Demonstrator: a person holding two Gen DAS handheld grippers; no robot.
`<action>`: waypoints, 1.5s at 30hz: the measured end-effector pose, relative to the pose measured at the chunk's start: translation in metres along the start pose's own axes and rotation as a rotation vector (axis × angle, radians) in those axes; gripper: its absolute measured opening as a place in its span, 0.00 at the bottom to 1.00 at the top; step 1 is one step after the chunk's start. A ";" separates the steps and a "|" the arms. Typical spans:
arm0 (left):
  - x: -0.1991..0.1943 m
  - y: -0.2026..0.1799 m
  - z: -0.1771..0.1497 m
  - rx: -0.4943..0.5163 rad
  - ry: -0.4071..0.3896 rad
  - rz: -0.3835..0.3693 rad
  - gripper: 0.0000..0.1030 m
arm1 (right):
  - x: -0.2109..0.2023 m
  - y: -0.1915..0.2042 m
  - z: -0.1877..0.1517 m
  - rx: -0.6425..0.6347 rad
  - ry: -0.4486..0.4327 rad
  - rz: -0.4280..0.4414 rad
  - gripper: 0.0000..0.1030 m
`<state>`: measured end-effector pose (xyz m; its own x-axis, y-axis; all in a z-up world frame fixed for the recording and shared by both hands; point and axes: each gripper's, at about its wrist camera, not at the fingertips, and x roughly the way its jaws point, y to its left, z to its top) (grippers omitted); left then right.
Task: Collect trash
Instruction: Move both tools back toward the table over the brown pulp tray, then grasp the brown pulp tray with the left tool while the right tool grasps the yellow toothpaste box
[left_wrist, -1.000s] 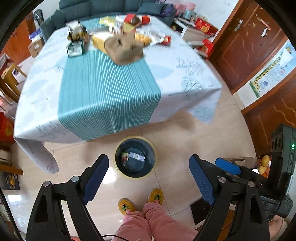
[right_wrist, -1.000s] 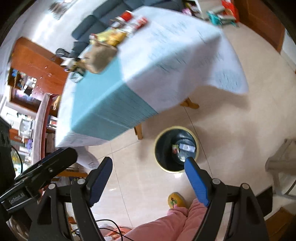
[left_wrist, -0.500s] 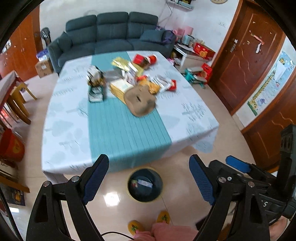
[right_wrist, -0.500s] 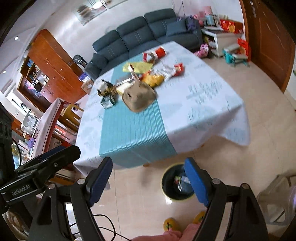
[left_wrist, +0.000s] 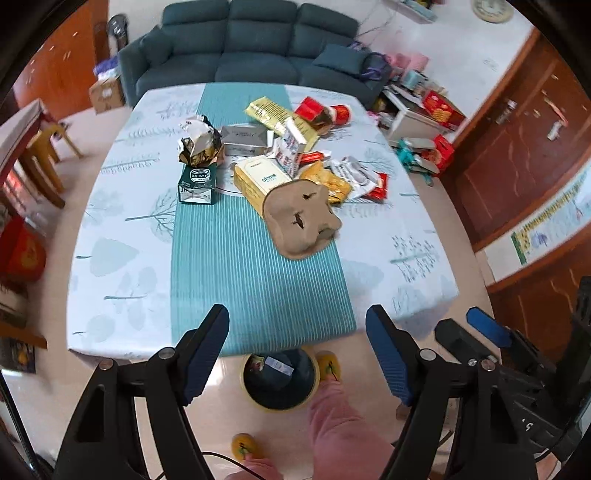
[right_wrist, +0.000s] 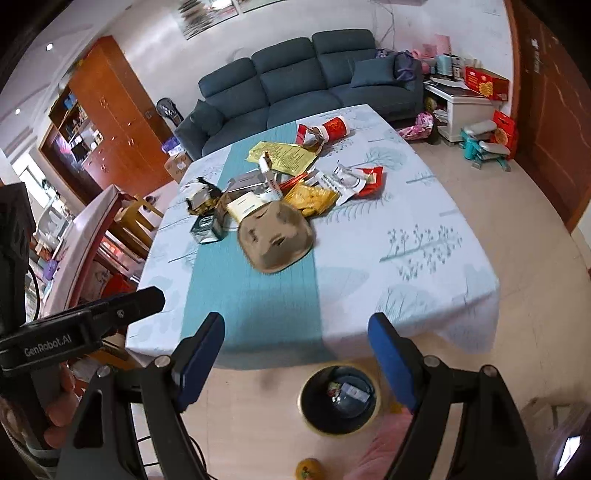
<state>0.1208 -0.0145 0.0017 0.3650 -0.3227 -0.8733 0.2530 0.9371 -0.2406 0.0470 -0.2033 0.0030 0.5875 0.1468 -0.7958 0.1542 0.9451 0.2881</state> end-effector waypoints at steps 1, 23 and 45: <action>0.008 -0.001 0.006 -0.013 0.004 0.004 0.73 | 0.009 -0.008 0.012 -0.016 0.008 0.005 0.78; 0.160 -0.011 0.084 -0.541 0.120 0.190 0.73 | 0.171 -0.074 0.156 -0.375 0.319 0.190 0.78; 0.140 -0.002 0.074 -0.613 0.079 0.243 0.62 | 0.195 -0.030 0.159 -0.514 0.367 0.299 0.78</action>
<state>0.2380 -0.0712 -0.0892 0.2749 -0.1039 -0.9558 -0.3926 0.8953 -0.2103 0.2834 -0.2490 -0.0762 0.2255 0.4261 -0.8761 -0.4208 0.8537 0.3068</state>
